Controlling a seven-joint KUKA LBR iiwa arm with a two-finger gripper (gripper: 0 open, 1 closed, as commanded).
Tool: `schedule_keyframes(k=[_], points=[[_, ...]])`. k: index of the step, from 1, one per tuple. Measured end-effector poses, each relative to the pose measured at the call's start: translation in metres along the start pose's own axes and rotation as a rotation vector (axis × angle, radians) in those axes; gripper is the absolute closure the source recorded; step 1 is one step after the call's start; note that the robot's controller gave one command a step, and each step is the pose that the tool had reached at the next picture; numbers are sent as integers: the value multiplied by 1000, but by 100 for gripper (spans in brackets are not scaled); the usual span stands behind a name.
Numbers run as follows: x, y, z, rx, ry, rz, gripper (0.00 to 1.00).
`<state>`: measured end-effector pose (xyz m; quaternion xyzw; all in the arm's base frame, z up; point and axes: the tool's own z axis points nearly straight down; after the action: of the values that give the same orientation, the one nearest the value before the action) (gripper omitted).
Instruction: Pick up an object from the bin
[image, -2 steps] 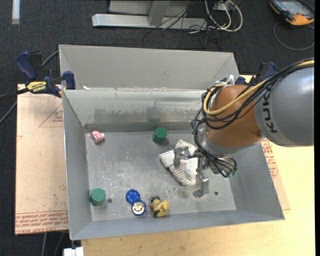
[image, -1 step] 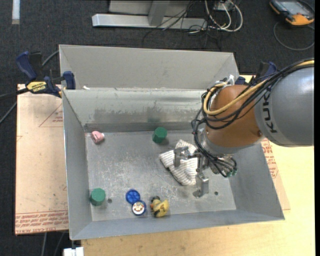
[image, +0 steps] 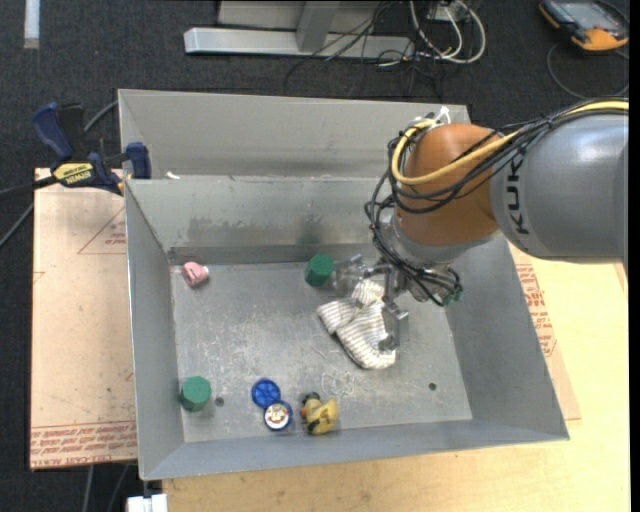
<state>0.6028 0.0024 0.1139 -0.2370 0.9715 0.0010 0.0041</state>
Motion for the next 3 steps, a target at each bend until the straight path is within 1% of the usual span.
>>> schedule_keyframes(k=[1, 2, 3], points=[[6, 2, 29, -3, 4, -2, 0], [18, -6, 42, 1, -4, -170, 100], [18, -6, 42, 0, -4, -170, 100]])
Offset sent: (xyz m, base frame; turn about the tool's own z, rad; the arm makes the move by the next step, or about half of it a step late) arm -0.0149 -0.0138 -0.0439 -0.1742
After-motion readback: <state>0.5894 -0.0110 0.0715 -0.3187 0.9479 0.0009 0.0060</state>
